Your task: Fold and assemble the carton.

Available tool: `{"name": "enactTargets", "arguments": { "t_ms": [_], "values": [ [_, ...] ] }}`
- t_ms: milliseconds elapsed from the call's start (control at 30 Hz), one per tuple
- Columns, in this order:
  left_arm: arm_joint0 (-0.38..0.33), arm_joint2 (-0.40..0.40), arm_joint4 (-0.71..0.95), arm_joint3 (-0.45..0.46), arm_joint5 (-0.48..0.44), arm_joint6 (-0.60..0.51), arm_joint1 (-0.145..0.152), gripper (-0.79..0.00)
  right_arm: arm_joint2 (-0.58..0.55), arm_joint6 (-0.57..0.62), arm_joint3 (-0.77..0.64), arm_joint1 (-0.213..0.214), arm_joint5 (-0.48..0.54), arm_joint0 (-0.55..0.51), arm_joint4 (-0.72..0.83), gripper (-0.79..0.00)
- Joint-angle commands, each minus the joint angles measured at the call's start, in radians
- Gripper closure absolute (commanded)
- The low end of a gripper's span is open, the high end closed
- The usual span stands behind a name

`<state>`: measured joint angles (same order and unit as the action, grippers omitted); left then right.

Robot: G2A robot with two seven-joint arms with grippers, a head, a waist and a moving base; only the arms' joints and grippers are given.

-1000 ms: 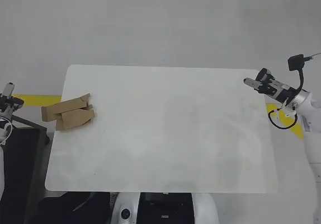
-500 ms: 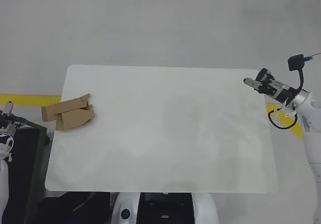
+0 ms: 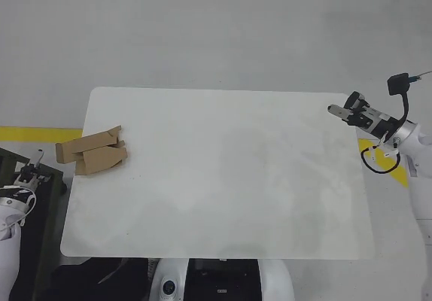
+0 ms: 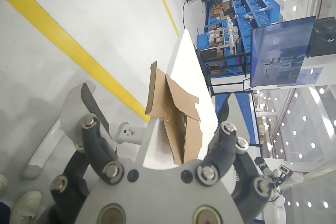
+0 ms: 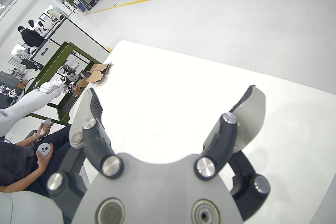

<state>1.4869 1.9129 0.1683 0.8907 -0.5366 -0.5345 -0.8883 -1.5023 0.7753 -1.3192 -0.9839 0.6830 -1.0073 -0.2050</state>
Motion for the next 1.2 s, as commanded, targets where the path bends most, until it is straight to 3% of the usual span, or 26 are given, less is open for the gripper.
{"name": "enactTargets", "arguments": {
  "t_ms": [0, 533, 667, 800, 867, 1067, 1167],
  "values": [
    [-0.014, -0.011, -0.012, -0.013, -0.006, -0.001, -0.001, -0.785, 0.0, 0.0, 0.0, 0.0, 0.0, 0.0, 0.0, -0.785],
    [-0.163, -0.121, -0.112, -0.144, -0.053, -0.033, -0.015, -0.773, 0.0, 0.0, 0.0, 0.0, 0.0, 0.0, 0.0, -0.785],
    [-0.192, -0.131, -0.115, -0.175, -0.063, -0.034, -0.016, -0.613, 0.0, 0.0, 0.0, 0.0, 0.0, 0.0, 0.0, -0.785],
    [-0.216, -0.14, -0.116, -0.2, -0.071, -0.037, -0.018, -0.502, 0.0, 0.0, 0.0, 0.0, 0.0, 0.0, 0.0, -0.785],
    [-0.223, -0.143, -0.117, -0.208, -0.075, -0.04, -0.018, -0.391, 0.0, 0.0, 0.0, 0.0, 0.0, 0.0, 0.0, -0.785],
    [-0.241, -0.147, -0.114, -0.237, -0.078, -0.048, -0.018, -0.262, 0.0, 0.0, 0.0, 0.0, 0.0, 0.0, 0.0, -0.785],
    [-0.252, -0.148, -0.094, -0.25, -0.075, -0.043, -0.02, -0.129, 0.0, 0.0, 0.0, 0.0, 0.0, 0.0, 0.0, -0.785]
  ]
}}
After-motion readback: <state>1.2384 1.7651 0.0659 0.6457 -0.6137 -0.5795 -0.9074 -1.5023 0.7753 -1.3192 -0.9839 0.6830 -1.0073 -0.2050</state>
